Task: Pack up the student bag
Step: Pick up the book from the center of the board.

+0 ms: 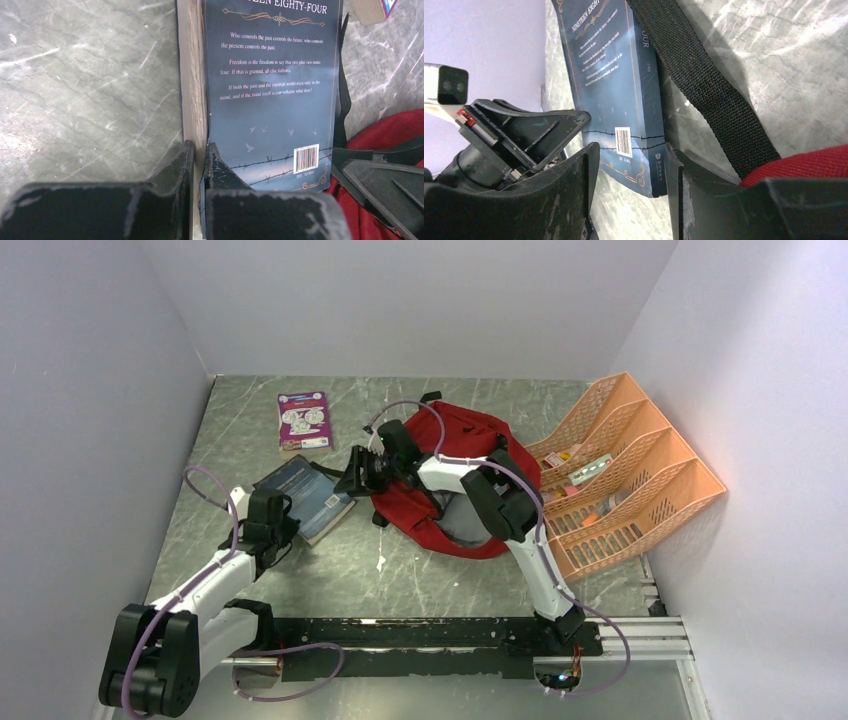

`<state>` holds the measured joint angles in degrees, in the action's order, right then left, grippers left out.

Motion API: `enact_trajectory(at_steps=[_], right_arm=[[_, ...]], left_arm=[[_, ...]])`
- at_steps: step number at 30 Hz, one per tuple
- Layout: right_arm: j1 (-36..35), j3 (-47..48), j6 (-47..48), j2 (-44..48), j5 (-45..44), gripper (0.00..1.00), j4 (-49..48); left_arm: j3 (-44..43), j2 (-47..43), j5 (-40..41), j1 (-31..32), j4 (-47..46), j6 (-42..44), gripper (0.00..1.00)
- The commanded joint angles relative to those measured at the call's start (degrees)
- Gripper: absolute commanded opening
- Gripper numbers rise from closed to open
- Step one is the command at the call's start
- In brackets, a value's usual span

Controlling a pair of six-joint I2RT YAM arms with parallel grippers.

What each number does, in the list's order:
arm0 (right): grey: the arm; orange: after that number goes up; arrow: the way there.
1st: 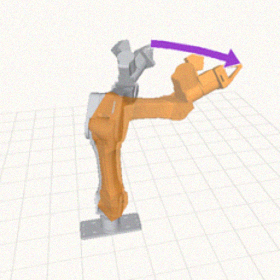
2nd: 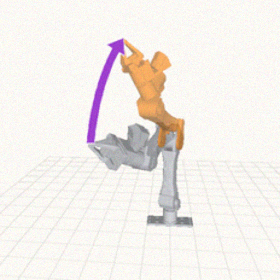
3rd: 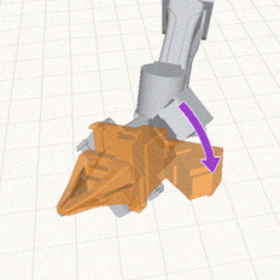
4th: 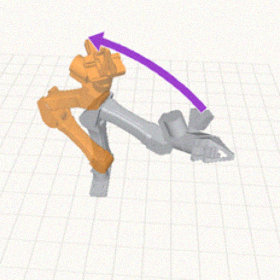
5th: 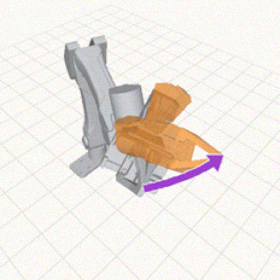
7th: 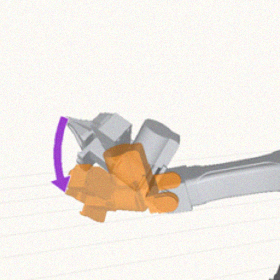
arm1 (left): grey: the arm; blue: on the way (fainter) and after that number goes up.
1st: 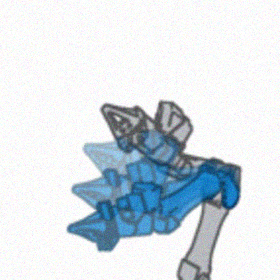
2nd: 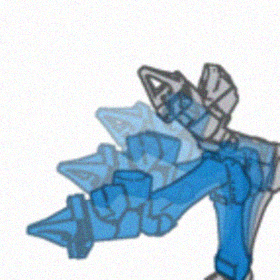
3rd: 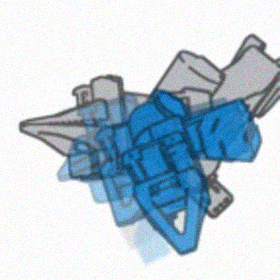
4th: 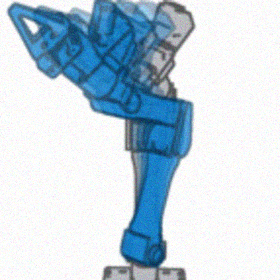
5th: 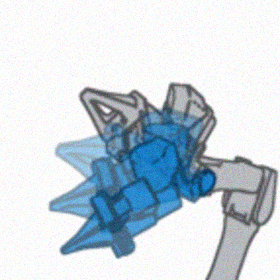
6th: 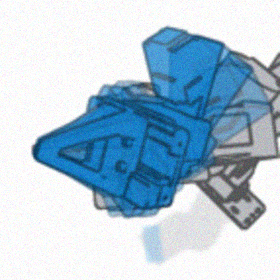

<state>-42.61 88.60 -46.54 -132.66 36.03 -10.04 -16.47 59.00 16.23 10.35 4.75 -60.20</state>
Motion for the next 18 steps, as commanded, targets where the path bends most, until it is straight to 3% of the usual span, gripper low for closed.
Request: enact_trajectory(at_steps=[1,12,15,18], right_arm=[[-4.53,-0.65,-8.32,-1.98,13.07,0.52,-10.22],[-7.19,10.75,4.17,-6.02,-1.24,0.5,16.34],[-7.56,11.87,4.9,-6.87,-2.77,0.51,18.41],[-7.54,9.17,1.23,-6.73,2.84,0.53,11.65]], left_arm=[[3.29,3.88,-4.42,0.33,8.9,2.0,0.05],[3.29,4.4,-5.1,0.37,8.08,2.59,0.05],[3.21,4.73,-5.28,0.37,7.86,2.72,0.05],[3.2,4.85,-5.33,0.37,7.73,2.89,0.05]])
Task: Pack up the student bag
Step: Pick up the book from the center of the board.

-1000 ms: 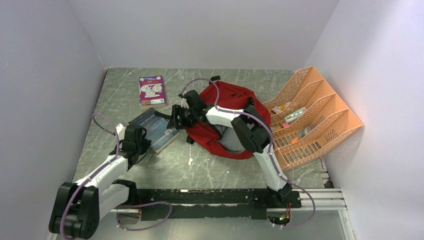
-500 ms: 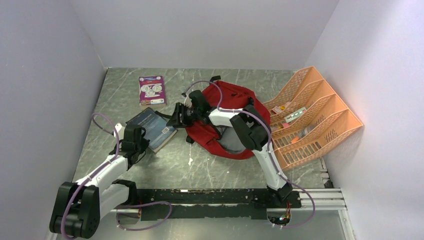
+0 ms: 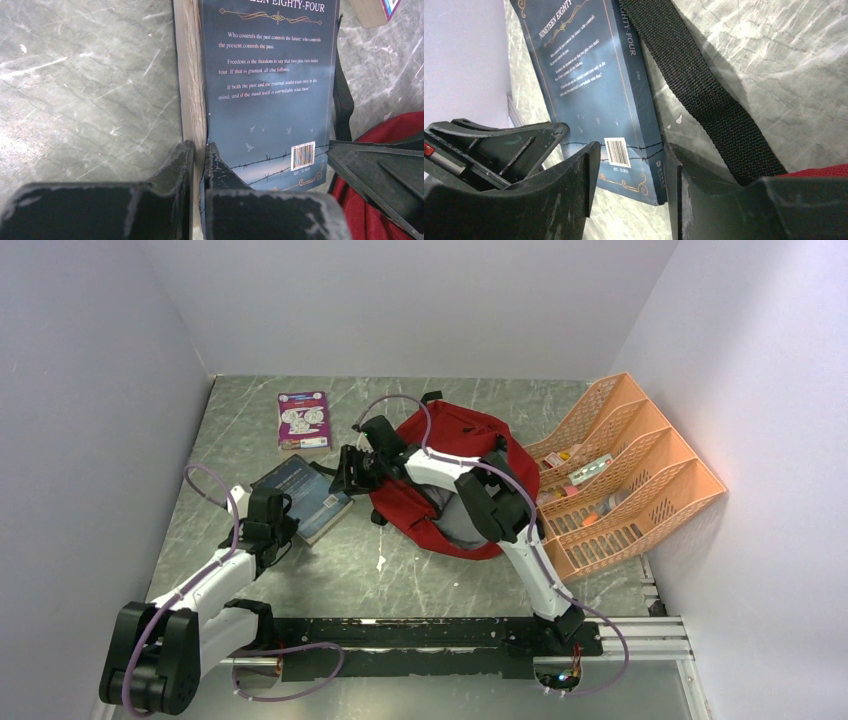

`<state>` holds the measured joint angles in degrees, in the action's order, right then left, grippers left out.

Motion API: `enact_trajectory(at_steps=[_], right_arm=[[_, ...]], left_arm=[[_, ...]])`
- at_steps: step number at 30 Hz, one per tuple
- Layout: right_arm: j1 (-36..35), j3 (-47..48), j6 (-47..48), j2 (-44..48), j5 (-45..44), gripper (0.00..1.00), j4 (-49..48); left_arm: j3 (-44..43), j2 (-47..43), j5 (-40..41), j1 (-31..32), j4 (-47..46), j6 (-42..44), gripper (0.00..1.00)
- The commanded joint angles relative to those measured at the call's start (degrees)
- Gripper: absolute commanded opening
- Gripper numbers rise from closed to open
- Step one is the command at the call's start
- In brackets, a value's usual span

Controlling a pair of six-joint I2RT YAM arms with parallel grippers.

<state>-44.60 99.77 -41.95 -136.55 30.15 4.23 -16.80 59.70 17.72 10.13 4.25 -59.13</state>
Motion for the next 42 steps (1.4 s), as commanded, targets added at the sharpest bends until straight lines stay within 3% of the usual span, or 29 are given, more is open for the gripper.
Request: enact_trajectory(at_steps=[1,6,16,23,26,37,42], right_arm=[[-5.54,-3.74,-5.62,-2.39,11.48,0.52,-8.24],[-5.69,-7.47,-17.11,-2.04,21.94,0.45,-28.32],[-6.71,-6.88,-23.43,-3.26,26.87,0.44,-35.66],[-6.82,-1.99,-7.78,-1.26,14.38,0.37,-11.55],[-6.69,-2.09,-4.32,0.59,6.48,0.41,-7.91],[-6.01,-11.55,-17.14,3.74,0.1,0.4,-29.85],[-6.11,-14.29,-18.4,5.29,-1.39,0.25,-35.1]], left_arm=[[3.57,4.17,-6.82,0.59,8.21,1.78,0.05],[3.62,4.18,-6.97,0.59,8.05,1.98,0.05],[3.14,6.4,-8.35,0.59,6.22,3.18,0.05],[3.33,6.21,-8.44,0.59,6.09,3.24,0.05],[3.45,5.85,-8.56,0.59,6.04,3.24,0.05],[4.15,3.31,-9.89,0.59,5.8,4.35,0.05],[3.63,1.29,-12.07,0.59,6.52,6.03,0.05]])
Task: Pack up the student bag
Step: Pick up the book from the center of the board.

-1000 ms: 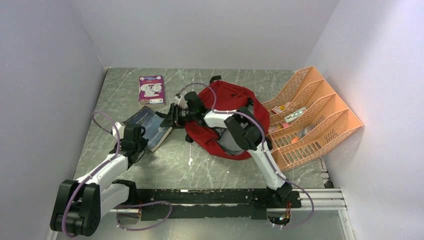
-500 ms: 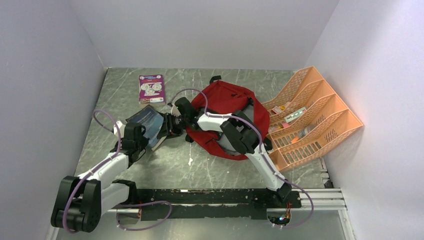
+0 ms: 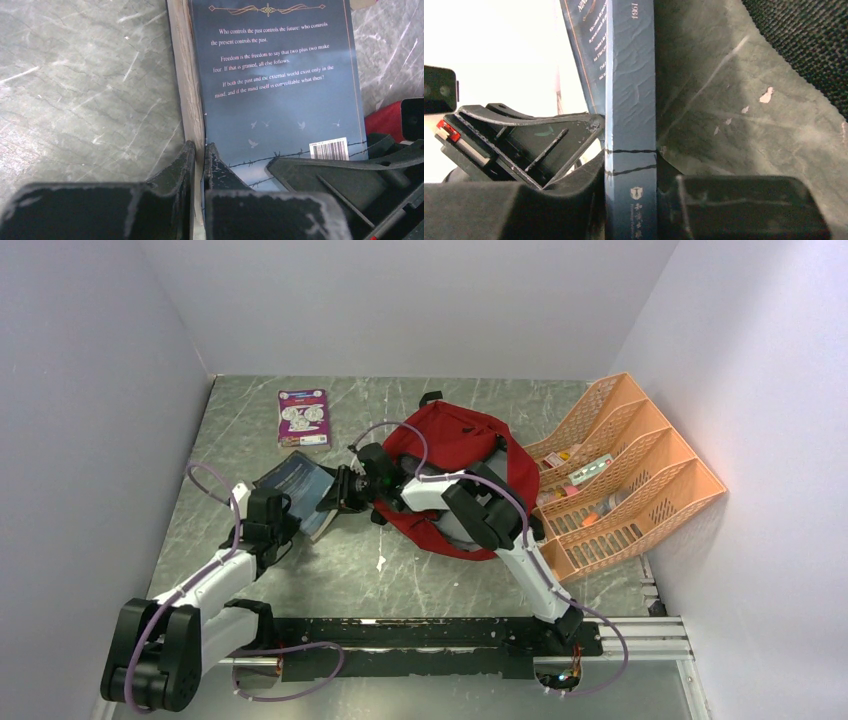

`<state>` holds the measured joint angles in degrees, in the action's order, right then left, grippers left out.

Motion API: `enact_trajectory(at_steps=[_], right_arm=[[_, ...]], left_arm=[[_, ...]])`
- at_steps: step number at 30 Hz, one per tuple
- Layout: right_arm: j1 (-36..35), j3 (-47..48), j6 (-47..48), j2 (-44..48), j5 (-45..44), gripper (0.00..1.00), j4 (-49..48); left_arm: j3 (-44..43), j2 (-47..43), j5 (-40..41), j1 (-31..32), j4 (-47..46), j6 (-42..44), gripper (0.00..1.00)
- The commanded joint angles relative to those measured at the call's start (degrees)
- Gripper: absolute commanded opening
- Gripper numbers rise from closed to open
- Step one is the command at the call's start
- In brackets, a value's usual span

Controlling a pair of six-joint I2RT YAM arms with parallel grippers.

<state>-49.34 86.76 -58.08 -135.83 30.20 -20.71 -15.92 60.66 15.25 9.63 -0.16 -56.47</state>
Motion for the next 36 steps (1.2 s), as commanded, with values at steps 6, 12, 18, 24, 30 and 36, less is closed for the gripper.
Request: enact_trajectory(at_steps=[6,12,18,24,30,36], right_arm=[[-1.37,-5.2,8.38,12.77,-5.06,0.06,-5.12],[-1.24,-6.98,19.96,23.39,-8.98,0.0,3.56],[-0.13,-7.54,31.02,36.59,-16.33,0.0,18.69],[2.06,-12.9,39.81,54.73,-20.69,0.0,33.24],[6.35,-18.08,46.33,69.77,-15.31,0.0,47.76],[9.39,-21.63,52.19,81.18,0.79,0.0,52.9]], left_arm=[[-2.77,-7.36,-14.48,1.09,18.41,5.64,0.21],[-10.85,-23.3,-14.72,1.35,32.64,5.81,0.68],[-24.36,-24.65,-15.46,1.71,38.39,13.37,0.78],[-34.6,-23.36,-20.97,2.46,29.31,28.96,0.77],[-35.19,-19.32,-38.54,5.64,12.81,41.99,0.77],[-36.97,-17.37,-55.11,10.61,7.98,51.62,0.78]])
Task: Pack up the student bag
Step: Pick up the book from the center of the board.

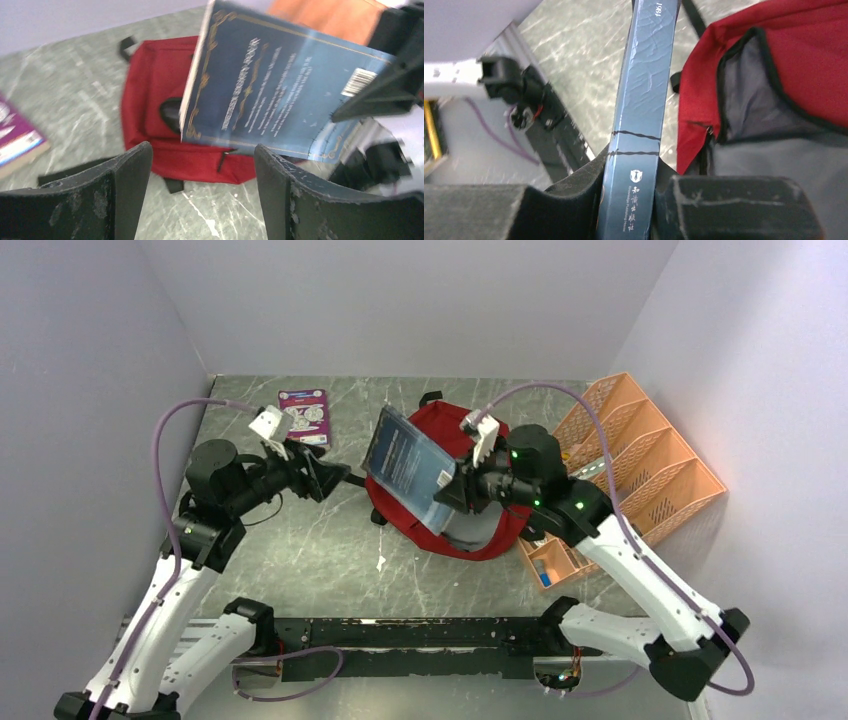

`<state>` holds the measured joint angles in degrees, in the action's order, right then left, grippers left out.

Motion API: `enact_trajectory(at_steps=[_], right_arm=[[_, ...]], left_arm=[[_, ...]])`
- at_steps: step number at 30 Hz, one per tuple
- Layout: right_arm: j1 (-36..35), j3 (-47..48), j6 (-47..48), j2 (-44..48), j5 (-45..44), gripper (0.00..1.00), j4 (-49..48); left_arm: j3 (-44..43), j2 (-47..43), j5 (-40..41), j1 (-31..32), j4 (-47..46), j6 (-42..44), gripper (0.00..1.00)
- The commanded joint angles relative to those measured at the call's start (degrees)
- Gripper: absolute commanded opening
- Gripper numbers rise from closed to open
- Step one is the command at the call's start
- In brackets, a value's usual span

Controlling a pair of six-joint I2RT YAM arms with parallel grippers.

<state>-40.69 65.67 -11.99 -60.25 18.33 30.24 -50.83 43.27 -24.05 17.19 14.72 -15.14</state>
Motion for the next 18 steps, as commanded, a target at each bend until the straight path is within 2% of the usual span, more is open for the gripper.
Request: enact_trajectory(at_steps=[1,4,11,18], right_arm=[[0.72,-0.62,6.97,6.6,15.08,0.0,2.16],[0.71,-0.72,8.62,8.89,22.48,0.0,1.75],[0.8,-0.47,11.48,10.37,33.82,0.0,-0.05],[0.8,-2.74,7.35,13.01,34.23,0.0,-8.81]], left_arm=[[-2.41,0.16,-17.98,4.21,-6.59,11.81,0.77],[-2.56,-0.13,-21.19,6.94,-5.26,14.35,0.76],[0.52,-2.39,-30.41,9.7,-7.72,13.32,0.74],[4.69,-4.61,-31.51,10.31,-11.86,8.53,0.7]])
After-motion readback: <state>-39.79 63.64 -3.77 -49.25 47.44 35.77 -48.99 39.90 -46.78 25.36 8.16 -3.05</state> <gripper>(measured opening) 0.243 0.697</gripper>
